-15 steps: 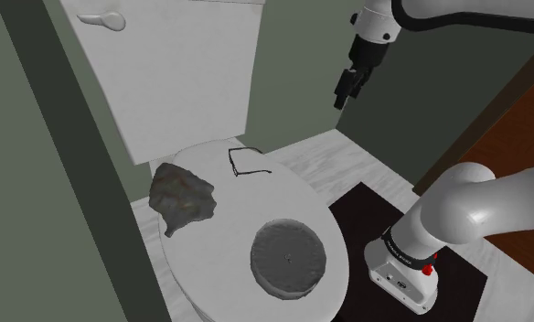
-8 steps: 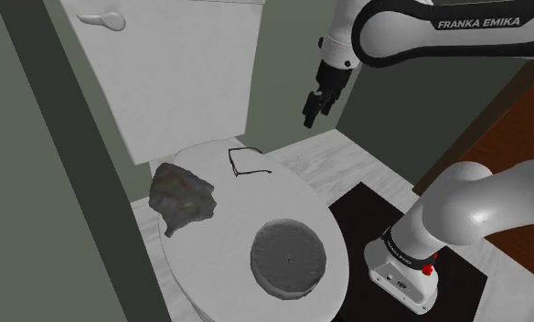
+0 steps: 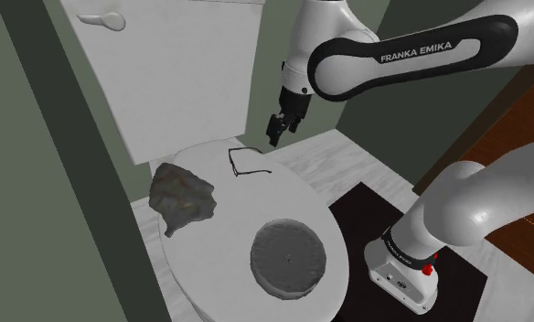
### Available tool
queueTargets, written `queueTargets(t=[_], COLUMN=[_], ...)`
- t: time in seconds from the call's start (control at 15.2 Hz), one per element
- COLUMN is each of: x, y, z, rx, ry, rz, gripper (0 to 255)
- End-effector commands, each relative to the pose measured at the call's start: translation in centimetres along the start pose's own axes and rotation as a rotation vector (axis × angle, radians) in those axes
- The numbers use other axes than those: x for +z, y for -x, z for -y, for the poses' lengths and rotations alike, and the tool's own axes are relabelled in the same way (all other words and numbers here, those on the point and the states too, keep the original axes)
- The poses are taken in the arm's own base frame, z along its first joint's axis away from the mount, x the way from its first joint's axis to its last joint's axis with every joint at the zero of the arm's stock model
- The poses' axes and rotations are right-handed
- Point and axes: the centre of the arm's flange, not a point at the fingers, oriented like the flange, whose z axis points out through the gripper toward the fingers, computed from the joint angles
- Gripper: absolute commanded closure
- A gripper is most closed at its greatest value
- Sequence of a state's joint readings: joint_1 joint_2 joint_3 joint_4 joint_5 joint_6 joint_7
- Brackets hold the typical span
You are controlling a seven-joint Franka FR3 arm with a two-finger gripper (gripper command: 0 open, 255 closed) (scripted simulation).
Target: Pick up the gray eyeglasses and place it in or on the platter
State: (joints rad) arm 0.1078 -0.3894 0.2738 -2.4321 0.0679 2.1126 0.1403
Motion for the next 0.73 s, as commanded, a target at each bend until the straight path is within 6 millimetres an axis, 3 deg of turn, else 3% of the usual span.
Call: queueTargets(t=[0.0, 0.66], x=[1.8, 9.0], y=[-1.0, -6.2], z=[1.6, 9.5], rx=[-0.003, -0.019], ry=[-0.005, -0.02], rz=[-0.007, -0.034], gripper=[0, 0])
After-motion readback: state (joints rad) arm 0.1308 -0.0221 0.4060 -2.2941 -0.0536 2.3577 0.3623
